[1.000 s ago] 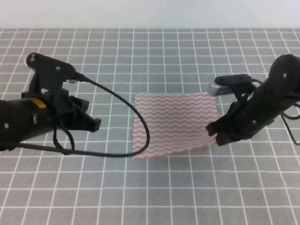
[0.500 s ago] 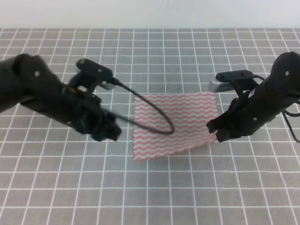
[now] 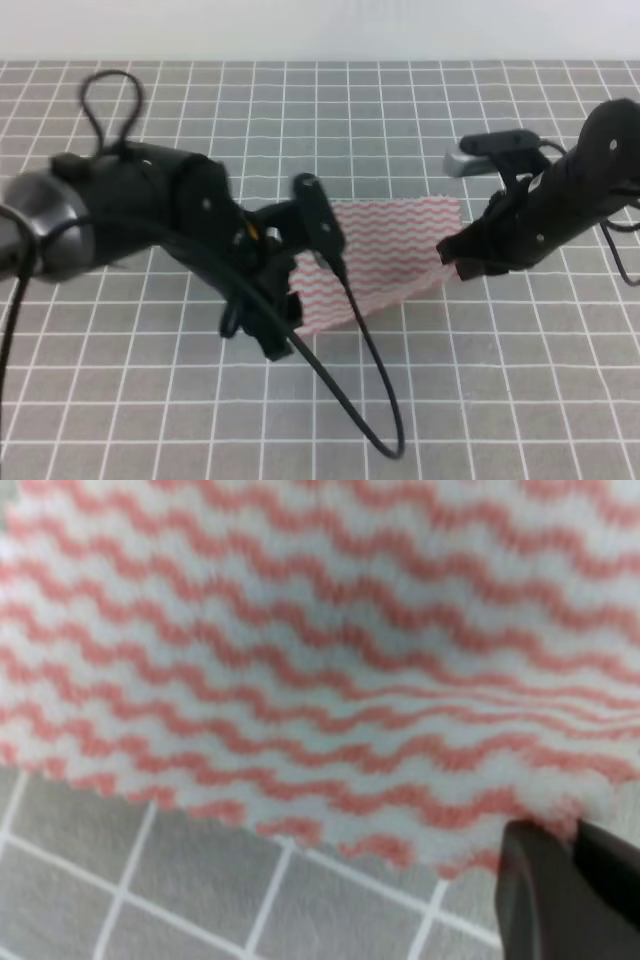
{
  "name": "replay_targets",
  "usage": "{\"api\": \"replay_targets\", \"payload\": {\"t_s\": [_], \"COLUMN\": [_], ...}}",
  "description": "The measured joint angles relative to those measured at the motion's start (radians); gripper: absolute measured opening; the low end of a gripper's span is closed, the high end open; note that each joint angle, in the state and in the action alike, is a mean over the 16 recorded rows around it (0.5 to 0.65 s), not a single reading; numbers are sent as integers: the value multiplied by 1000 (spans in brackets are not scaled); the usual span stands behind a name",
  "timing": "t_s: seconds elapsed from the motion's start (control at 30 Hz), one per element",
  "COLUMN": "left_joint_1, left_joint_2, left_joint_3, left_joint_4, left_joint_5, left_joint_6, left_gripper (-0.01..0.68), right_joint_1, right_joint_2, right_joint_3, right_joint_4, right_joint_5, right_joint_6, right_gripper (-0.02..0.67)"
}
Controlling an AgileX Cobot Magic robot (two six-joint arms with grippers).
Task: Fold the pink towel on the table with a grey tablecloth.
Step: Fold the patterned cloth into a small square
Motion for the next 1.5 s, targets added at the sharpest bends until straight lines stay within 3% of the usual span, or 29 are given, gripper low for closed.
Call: {"api": "replay_targets", "payload": {"t_s": [0.4, 0.77, 1.13, 1.5], "left_joint_1": [-71, -106, -186, -207], "left_joint_2": [59, 73, 72, 112], "left_joint_3": [-1, -1, -1, -1], "left_joint_4": [103, 151, 364, 472], "left_joint_5": [-68, -102, -120, -138], "left_joint_6": [-27, -34, -233, -392], "left_gripper": [420, 425, 426, 417], "right_joint_1": [0, 0, 0, 0], "right_joint_2": [-3, 0, -1, -3], "right_joint_3": [-42, -44, -44, -44], "right_joint_4": [0, 1, 2, 2], "right_joint_5": [-5, -5, -7, -10], "right_joint_6": [-1, -1, -1, -1], "right_gripper": [-14, -15, -15, -15]}}
